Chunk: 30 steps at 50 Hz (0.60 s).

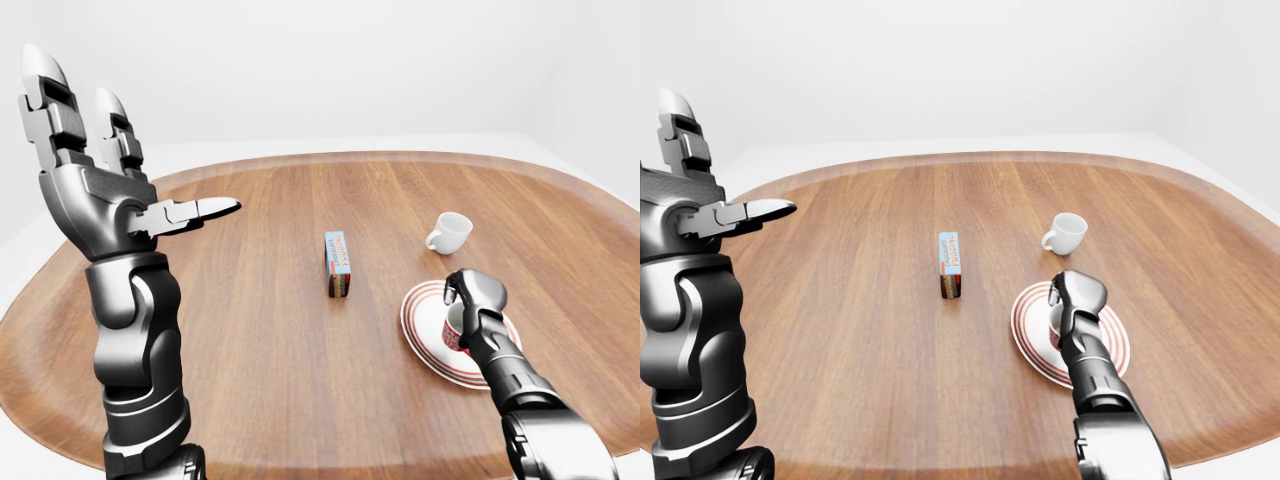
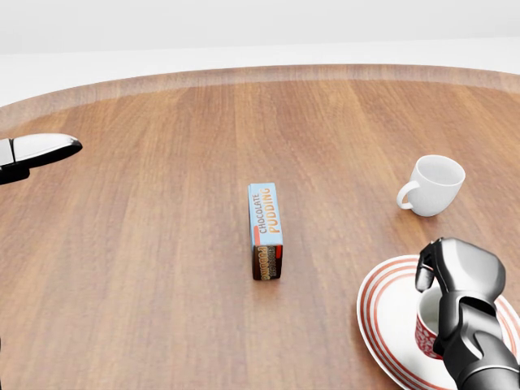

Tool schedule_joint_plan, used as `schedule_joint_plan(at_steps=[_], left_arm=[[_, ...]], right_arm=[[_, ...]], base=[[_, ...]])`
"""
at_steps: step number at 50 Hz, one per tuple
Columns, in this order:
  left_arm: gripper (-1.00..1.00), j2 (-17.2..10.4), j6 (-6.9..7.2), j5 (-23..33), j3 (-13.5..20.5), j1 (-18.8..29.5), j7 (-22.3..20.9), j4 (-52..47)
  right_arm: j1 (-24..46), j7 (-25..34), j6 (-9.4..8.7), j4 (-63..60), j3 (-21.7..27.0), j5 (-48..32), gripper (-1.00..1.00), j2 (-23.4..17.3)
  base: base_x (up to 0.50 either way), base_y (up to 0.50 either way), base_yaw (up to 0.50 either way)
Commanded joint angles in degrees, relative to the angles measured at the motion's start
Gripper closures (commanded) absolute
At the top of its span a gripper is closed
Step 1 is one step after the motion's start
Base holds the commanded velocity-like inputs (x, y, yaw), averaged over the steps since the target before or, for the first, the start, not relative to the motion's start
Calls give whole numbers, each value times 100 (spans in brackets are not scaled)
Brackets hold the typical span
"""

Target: Pick up the red mug and put it on the plate

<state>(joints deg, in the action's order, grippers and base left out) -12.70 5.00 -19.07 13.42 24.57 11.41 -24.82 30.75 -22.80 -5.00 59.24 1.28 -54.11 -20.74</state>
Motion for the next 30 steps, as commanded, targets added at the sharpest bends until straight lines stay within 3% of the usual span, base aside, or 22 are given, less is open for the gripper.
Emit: schedule_joint_plan(at_steps=[1, 30], left_arm=[[-100, -6, 0, 3, 10, -13, -18, 21], [-100, 0, 0, 8, 15, -43, -24, -36]], right_arm=[[75, -494, 0, 353, -80, -97, 100, -11], [227, -720, 0, 1251, -190, 295, 100, -43]], base=[[0, 0, 0], [0, 0, 0]])
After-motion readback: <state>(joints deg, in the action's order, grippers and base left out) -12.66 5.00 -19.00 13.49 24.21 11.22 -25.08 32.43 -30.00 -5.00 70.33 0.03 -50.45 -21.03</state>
